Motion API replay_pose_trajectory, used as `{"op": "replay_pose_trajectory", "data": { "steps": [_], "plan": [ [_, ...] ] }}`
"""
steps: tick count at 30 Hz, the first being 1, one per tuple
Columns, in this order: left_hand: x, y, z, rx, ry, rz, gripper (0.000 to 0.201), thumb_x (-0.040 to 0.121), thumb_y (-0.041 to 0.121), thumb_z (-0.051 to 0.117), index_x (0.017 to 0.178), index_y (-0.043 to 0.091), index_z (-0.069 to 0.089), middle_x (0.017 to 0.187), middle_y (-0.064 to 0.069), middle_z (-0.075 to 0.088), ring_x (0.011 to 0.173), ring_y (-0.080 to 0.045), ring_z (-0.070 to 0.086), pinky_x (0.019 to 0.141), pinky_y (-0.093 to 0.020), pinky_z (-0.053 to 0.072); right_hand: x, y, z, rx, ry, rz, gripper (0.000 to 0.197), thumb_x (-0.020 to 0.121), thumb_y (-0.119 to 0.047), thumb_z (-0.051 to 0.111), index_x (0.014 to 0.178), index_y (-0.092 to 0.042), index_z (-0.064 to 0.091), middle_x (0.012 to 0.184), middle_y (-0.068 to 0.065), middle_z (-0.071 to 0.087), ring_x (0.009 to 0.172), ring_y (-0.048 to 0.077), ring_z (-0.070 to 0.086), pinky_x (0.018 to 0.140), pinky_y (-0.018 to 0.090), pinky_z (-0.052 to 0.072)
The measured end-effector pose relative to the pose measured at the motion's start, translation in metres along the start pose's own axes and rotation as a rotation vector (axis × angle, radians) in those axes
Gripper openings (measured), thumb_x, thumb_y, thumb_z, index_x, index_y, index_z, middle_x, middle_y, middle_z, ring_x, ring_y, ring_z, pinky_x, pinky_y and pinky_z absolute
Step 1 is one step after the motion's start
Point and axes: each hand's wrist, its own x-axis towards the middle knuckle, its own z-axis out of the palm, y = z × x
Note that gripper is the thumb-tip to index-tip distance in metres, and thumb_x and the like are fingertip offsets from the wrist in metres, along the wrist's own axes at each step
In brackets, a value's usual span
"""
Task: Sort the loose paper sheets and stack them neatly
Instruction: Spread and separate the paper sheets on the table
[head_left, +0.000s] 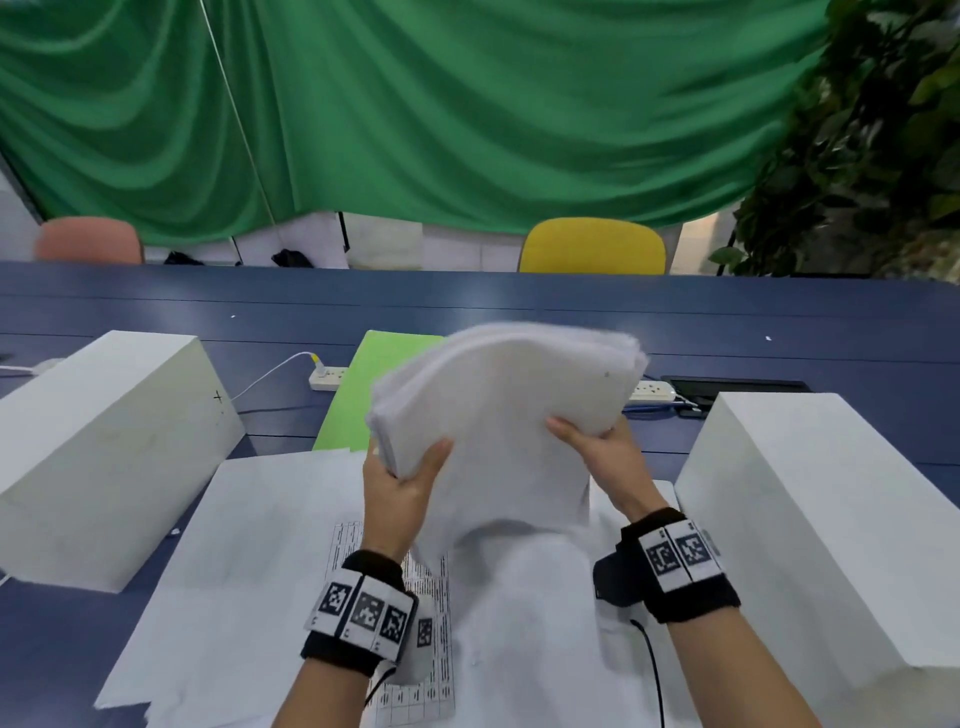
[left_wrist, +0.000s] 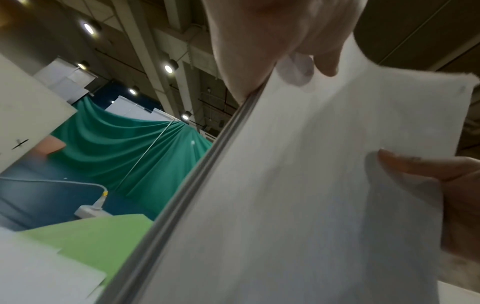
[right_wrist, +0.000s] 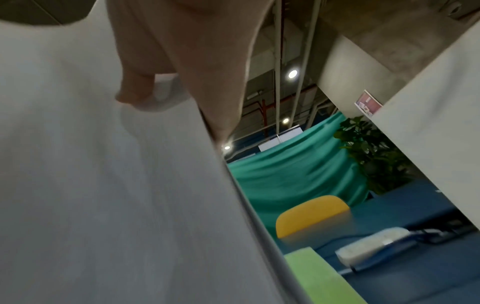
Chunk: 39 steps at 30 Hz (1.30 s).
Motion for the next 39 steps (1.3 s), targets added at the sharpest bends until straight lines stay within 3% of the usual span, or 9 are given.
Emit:
{"op": "replay_pose_trajectory", "data": {
  "steps": [4,10,13,16,21,24,28,33,39],
  "plan": [
    [0.004,-0.005,0.003,0.012,0.016,-0.085,0.035,0.076,0.004,0.073,0.109,0.006,0.060,0.087,0.008,0.069,0.072,0.001,0.068,0.067,-0.022,0.054,0.001,0.009,0.004,-0.028,-0.016,0.045,0.023,0.078,-0.004,0.071,0.081,-0.025,0.062,0.085,-0.007,0.066,0.077,0.006,0.064,0.068,0.016,0.052],
    [0.018,0.019,0.003,0.009,0.059,0.064,0.033,0.082,-0.001,0.063,0.095,0.029,0.057,0.080,0.019,0.071,0.073,0.004,0.065,0.072,-0.015,0.054,0.012,-0.006,0.004,0.047,-0.005,-0.045,0.019,0.078,-0.004,0.071,0.079,-0.022,0.064,0.070,-0.015,0.070,0.062,-0.005,0.065,0.059,0.012,0.052],
    [0.010,-0.016,-0.012,0.116,0.063,-0.073,0.024,0.081,0.003,0.067,0.090,0.024,0.063,0.078,0.013,0.073,0.079,-0.007,0.068,0.066,-0.019,0.054,0.002,0.035,0.002,-0.039,-0.078,0.106,0.013,0.076,-0.010,0.075,0.085,-0.017,0.068,0.090,0.004,0.073,0.071,0.008,0.066,0.066,0.017,0.052],
    [-0.009,-0.062,-0.025,0.349,0.007,-0.287,0.009,0.083,0.018,0.069,0.090,0.013,0.065,0.094,-0.009,0.071,0.090,-0.021,0.066,0.062,-0.010,0.050,-0.018,0.081,0.003,-0.170,-0.170,0.232,0.040,0.071,-0.033,0.072,0.098,-0.004,0.067,0.088,0.010,0.072,0.078,0.015,0.064,0.058,0.012,0.049],
    [-0.007,-0.069,-0.057,0.432,0.147,-0.299,0.020,0.092,0.026,0.056,0.095,0.008,0.063,0.088,-0.007,0.066,0.079,-0.020,0.059,0.068,-0.031,0.045,-0.014,0.099,0.015,-0.215,-0.183,0.341,0.011,0.091,-0.008,0.055,0.098,-0.012,0.063,0.077,-0.002,0.067,0.061,0.005,0.063,0.056,0.019,0.049],
    [-0.009,-0.094,-0.101,0.817,0.204,-0.430,0.025,0.096,0.019,0.045,0.110,0.005,0.061,0.112,-0.015,0.062,0.101,-0.030,0.055,0.085,-0.037,0.041,-0.015,0.136,0.023,-0.386,-0.295,0.429,0.019,0.092,-0.014,0.054,0.110,-0.014,0.060,0.102,0.008,0.067,0.090,0.021,0.064,0.080,0.029,0.051],
    [-0.041,-0.125,-0.137,1.329,-0.030,-0.747,0.041,0.093,0.029,0.049,0.127,0.006,0.045,0.138,-0.014,0.039,0.125,-0.033,0.038,0.100,-0.041,0.038,-0.028,0.189,0.025,-0.633,-0.332,0.576,0.039,0.092,-0.022,0.054,0.124,0.000,0.054,0.124,0.015,0.060,0.114,0.028,0.057,0.098,0.033,0.045],
    [-0.035,-0.122,-0.144,1.082,0.030,-0.790,0.054,0.087,0.019,0.063,0.126,-0.008,0.039,0.133,-0.027,0.040,0.117,-0.040,0.046,0.098,-0.041,0.039,-0.028,0.196,0.028,-0.683,-0.288,0.625,0.051,0.092,-0.030,0.053,0.133,-0.001,0.046,0.133,0.014,0.053,0.122,0.028,0.051,0.105,0.035,0.040],
    [-0.026,-0.129,-0.154,0.902,-0.023,-0.844,0.066,0.086,0.022,0.065,0.138,-0.006,0.035,0.144,-0.021,0.039,0.134,-0.032,0.037,0.110,-0.037,0.030,-0.031,0.180,0.030,-0.651,-0.283,0.639,0.041,0.094,-0.022,0.051,0.129,-0.001,0.050,0.129,0.014,0.057,0.118,0.028,0.054,0.101,0.032,0.041]
  ]
}}
